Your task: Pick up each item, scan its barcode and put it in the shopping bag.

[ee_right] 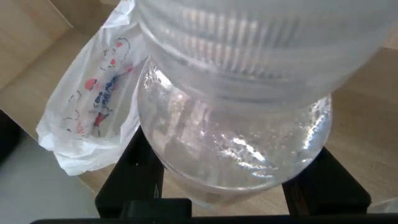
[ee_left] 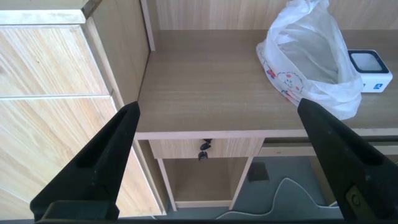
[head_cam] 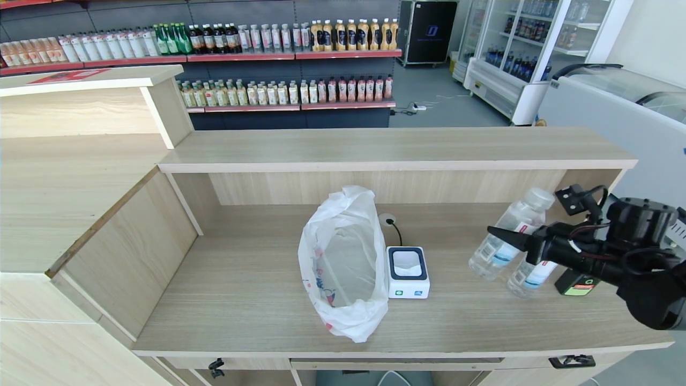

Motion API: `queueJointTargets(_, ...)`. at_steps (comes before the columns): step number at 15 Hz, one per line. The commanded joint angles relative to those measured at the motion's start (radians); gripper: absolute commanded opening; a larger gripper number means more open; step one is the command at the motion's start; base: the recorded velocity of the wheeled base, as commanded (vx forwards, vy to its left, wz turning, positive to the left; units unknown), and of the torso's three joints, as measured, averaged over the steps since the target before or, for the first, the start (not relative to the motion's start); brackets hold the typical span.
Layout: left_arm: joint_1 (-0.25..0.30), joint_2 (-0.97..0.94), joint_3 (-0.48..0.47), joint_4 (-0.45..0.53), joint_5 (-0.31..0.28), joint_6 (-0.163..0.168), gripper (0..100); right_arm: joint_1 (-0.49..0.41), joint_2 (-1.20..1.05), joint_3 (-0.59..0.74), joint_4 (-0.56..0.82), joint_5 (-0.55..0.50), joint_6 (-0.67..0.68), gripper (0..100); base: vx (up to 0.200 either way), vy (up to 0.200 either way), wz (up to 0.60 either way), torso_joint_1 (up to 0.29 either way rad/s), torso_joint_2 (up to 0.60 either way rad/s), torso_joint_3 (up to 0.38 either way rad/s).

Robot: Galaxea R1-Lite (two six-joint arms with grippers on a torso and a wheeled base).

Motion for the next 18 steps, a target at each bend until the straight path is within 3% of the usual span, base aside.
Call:
queueJointTargets(1, 0.000, 0.001, 0.000, 0.000, 0.000, -0.001, 100, -0.063, -0.267, -0.011, 0.110, 0.119, 0.078, 0, 0.000, 0.000, 0.00, 0.000, 0.00, 0.000)
queueJointTargets(3, 0.000, 0.001, 0.000, 0.000, 0.000, 0.001, 100, -0.066, -0.423, -0.099, 0.267, 0.157, 0.221, 0, 0.000, 0.000, 0.00, 0.000, 0.00, 0.000)
queueJointTargets(7, 0.000, 0.001, 0.000, 0.000, 0.000, 0.001, 100, -0.003, -0.587, -0.267, 0.596, 0.243, 0.322, 0, 0.000, 0.000, 0.00, 0.000, 0.00, 0.000)
queueJointTargets(11, 0.000, 0.001, 0.000, 0.000, 0.000, 0.001, 100, 0.081, -0.679, -0.257, 0.685, 0.341, 0.428, 0, 0.000, 0.000, 0.00, 0.000, 0.00, 0.000)
queueJointTargets(18, 0.000, 0.001, 0.000, 0.000, 0.000, -0.001, 100, 0.196, -0.724, -0.232, 0.721, 0.421, 0.440, 0, 0.000, 0.000, 0.00, 0.000, 0.00, 0.000)
